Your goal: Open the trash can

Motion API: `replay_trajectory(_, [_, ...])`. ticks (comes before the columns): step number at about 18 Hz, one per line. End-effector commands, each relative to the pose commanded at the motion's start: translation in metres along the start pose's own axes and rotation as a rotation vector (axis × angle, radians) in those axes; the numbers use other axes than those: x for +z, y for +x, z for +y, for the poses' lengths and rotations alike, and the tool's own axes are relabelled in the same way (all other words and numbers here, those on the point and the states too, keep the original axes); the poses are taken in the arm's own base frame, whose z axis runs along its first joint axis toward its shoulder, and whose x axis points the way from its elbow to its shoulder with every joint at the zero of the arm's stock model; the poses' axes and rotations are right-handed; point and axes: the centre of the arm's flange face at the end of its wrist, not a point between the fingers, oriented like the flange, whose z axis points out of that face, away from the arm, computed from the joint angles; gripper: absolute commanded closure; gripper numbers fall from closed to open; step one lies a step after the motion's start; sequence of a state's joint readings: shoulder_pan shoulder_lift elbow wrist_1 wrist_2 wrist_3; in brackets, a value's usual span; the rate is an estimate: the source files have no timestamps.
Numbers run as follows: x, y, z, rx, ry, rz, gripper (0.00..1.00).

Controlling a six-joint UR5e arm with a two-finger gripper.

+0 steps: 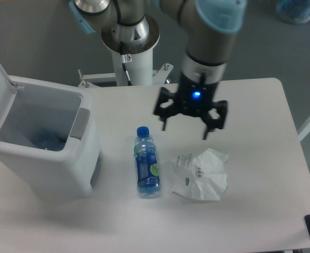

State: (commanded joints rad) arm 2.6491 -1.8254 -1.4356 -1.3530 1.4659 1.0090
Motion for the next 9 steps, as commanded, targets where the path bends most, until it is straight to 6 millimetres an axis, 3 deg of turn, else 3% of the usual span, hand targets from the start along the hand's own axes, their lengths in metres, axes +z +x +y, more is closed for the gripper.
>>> replay_trajectory(1, [0.011, -0.003, 0.009, 0.020, -0.049, -0.012, 0.00])
replay_trajectory(4, [0.034, -0.042, 0.037, 0.038, -0.079, -0.033, 0.00])
replay_trajectory(6, [0.034, -0.053, 0.041, 0.062, -0.063, -0.065, 0.00])
replay_trajectory(9, [0.050, -0.060, 0.039, 0.068, -0.071, -0.062, 0.00])
